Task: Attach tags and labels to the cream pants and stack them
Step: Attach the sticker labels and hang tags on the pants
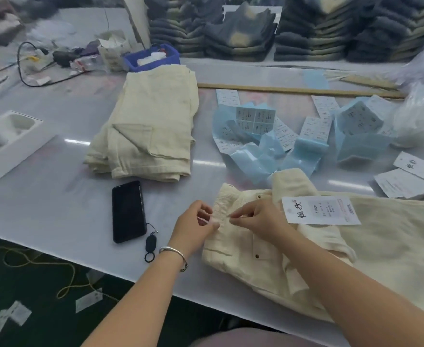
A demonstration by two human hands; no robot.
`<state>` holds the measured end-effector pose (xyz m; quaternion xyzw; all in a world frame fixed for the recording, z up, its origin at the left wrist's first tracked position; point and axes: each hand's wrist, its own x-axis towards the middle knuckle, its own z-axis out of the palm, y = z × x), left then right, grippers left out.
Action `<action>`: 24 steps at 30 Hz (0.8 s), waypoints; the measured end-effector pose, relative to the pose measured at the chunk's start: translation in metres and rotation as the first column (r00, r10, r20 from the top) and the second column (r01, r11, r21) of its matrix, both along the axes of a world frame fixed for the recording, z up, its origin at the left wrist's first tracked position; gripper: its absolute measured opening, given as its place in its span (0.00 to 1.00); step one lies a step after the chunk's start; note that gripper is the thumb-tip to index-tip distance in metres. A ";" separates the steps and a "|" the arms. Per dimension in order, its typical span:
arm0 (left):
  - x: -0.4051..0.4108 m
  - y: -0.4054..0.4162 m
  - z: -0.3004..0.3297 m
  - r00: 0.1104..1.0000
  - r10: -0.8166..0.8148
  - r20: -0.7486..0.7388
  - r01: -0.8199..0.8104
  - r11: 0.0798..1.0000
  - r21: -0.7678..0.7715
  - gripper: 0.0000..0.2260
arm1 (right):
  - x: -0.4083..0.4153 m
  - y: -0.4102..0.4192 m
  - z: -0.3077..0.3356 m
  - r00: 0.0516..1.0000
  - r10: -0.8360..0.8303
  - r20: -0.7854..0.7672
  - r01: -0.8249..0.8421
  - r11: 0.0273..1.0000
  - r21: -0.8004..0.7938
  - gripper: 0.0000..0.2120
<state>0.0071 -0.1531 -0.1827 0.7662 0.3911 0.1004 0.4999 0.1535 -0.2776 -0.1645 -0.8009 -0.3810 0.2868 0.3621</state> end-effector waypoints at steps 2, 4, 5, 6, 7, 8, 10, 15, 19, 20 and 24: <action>-0.003 -0.006 0.004 0.994 -0.104 -0.042 0.102 0.994 -0.042 0.08 | -0.008 -0.001 -0.004 0.991 0.124 0.045 -0.120 0.989 -0.084 0.05; -0.009 -0.009 0.009 0.952 -0.277 -0.131 0.264 0.958 -0.110 0.07 | -0.013 -0.001 -0.008 0.959 0.237 0.153 -0.204 0.958 -0.202 0.07; -0.012 -0.010 0.012 0.930 -0.333 -0.154 0.312 0.939 -0.146 0.08 | -0.015 -0.002 -0.009 0.946 0.270 0.181 -0.228 0.948 -0.222 0.08; -0.016 -0.010 0.015 0.920 -0.360 -0.153 0.333 0.927 -0.174 0.11 | -0.015 -0.002 -0.010 0.936 0.292 0.194 -0.250 0.944 -0.216 0.08; -0.019 -0.010 0.017 0.919 -0.372 -0.134 0.343 0.919 -0.197 0.13 | -0.015 -0.003 -0.011 0.929 0.309 0.206 -0.268 0.942 -0.202 0.07; -0.022 -0.010 0.019 0.920 -0.377 -0.107 0.348 0.912 -0.217 0.15 | -0.016 -0.004 -0.011 0.921 0.321 0.222 -0.283 0.941 -0.187 0.07; -0.026 -0.010 0.021 0.930 -0.364 -0.060 0.340 0.909 -0.242 0.16 | -0.018 -0.005 -0.011 0.912 0.325 0.251 -0.295 0.943 -0.152 0.06; -0.033 -0.021 0.017 0.972 -0.233 0.025 0.234 0.961 -0.144 0.15 | -0.025 -0.005 -0.008 0.922 0.256 0.291 -0.237 0.966 -0.098 0.07; -0.040 -0.033 0.011 0.982 -0.137 0.130 0.151 0.983 -0.104 0.12 | -0.026 -0.008 0.001 0.937 0.275 0.217 -0.277 0.961 -0.019 0.07; -0.041 -0.034 0.010 0.983 -0.119 0.139 0.133 0.986 -0.099 0.11 | -0.026 -0.009 0.004 0.932 0.305 0.194 -0.307 0.951 -0.017 0.07; -0.041 -0.037 0.007 0.990 -0.061 0.124 0.067 0.997 -0.045 0.12 | -0.022 -0.003 0.013 0.937 0.323 -0.130 -0.336 0.938 -0.086 0.08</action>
